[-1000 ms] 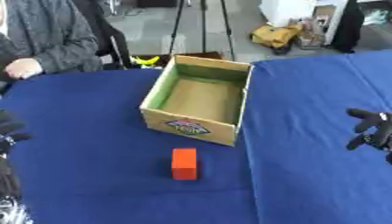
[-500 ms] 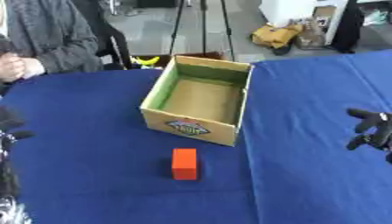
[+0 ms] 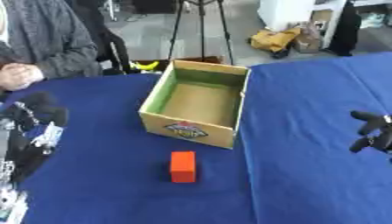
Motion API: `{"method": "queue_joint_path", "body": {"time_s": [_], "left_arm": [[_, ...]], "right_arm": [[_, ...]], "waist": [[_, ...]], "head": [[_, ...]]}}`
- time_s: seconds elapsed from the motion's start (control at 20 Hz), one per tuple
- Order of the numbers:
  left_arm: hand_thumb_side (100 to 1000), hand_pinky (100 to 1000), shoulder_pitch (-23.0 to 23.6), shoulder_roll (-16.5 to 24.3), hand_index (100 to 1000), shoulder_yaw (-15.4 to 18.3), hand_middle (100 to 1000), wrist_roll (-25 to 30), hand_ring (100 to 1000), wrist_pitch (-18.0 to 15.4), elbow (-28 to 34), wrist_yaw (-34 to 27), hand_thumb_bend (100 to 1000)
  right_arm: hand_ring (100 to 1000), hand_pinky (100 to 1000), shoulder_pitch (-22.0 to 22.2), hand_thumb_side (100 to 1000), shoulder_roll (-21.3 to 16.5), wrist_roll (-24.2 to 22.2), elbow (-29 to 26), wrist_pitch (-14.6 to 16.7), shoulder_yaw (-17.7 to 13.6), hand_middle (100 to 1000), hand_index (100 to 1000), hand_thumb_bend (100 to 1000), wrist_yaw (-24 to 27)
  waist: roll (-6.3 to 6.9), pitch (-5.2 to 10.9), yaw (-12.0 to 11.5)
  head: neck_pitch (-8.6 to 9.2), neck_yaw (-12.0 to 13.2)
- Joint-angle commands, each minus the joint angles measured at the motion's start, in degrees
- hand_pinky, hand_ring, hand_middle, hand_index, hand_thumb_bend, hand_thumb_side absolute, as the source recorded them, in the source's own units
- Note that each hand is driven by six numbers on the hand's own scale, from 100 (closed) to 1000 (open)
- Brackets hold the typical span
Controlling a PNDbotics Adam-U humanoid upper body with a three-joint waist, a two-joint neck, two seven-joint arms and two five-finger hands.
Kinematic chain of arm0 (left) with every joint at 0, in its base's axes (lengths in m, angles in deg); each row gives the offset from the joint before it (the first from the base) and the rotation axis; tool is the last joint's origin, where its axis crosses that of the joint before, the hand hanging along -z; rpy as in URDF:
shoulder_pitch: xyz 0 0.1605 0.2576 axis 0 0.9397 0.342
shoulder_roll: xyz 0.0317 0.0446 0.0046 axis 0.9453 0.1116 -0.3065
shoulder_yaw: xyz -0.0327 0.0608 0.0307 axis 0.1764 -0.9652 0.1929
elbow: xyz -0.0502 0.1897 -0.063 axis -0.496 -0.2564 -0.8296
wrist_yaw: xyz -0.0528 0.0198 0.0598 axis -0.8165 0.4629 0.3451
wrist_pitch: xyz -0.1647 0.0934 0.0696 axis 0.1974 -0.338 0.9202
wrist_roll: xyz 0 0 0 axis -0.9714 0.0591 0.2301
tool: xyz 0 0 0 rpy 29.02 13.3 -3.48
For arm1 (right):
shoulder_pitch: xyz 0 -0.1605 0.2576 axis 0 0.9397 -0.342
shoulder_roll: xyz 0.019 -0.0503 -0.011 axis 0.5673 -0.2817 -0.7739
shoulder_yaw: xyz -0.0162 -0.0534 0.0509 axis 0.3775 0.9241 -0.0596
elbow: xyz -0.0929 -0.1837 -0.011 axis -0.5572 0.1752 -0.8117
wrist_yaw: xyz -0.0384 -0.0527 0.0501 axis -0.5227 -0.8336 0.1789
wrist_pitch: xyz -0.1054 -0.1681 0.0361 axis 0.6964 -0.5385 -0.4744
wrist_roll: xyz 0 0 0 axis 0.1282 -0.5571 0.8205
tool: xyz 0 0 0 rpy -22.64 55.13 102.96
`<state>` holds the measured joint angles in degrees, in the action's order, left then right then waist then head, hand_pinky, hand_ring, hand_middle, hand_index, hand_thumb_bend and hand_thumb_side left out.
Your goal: Pick up objects on the table and place them in the box.
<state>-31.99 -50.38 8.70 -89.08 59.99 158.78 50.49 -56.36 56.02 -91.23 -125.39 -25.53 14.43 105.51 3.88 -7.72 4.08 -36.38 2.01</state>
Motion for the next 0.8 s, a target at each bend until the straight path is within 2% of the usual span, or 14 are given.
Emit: {"method": "queue_joint_path", "body": {"time_s": [0.05,0.3,0.45,0.5,0.6,0.7,0.8], "left_arm": [[563,592,-3.44,6.41,788,-4.39,669,3.00,649,1.67,-1.53,3.06,484],[581,604,-9.91,13.42,787,-11.94,666,7.64,645,0.67,-5.24,7.70,518],[605,610,-13.62,13.64,785,-16.31,663,11.24,641,-0.48,-8.06,10.72,541],[608,610,-15.14,12.88,784,-17.00,662,16.66,640,-0.65,-8.48,12.64,541],[616,609,-17.48,11.58,780,-15.94,657,27.94,634,-0.46,-7.72,14.50,542],[624,609,-18.80,11.01,778,-15.72,653,34.00,630,-0.02,-6.70,14.58,541],[635,605,-19.71,10.54,774,-16.47,648,37.06,625,0.34,-6.24,14.20,534]], "right_arm": [[916,529,-0.28,843,-1.67,-0.38,-1.18,0.19,-0.04,554,452,100,0.59],[917,529,-0.76,843,-1.57,-0.83,-1.18,0.16,0.33,554,452,100,0.95],[917,529,-0.82,842,-1.64,-0.99,-1.18,0.19,0.39,554,452,100,1.06],[917,528,-0.68,841,-1.65,-0.95,-1.18,0.22,0.33,554,452,100,1.07],[916,529,-0.50,840,-1.67,-0.86,-1.18,0.31,0.22,554,452,100,1.10],[916,529,-0.45,838,-1.74,-0.87,-1.18,0.42,0.21,554,452,100,1.16],[916,528,-0.41,834,-1.83,-0.88,-1.18,0.59,0.21,554,452,100,1.24]], "waist": [[-0.22,0.73,0.23],[-0.49,0.57,1.35],[-0.49,0.59,1.78],[-0.54,0.68,1.69],[-0.61,0.80,1.57],[-0.69,0.88,1.63],[-0.81,0.93,1.73]], "head": [[0.39,0.49],[0.58,1.21],[0.63,1.23],[0.54,0.95],[0.48,0.53],[0.48,0.44],[0.54,0.53]]}}
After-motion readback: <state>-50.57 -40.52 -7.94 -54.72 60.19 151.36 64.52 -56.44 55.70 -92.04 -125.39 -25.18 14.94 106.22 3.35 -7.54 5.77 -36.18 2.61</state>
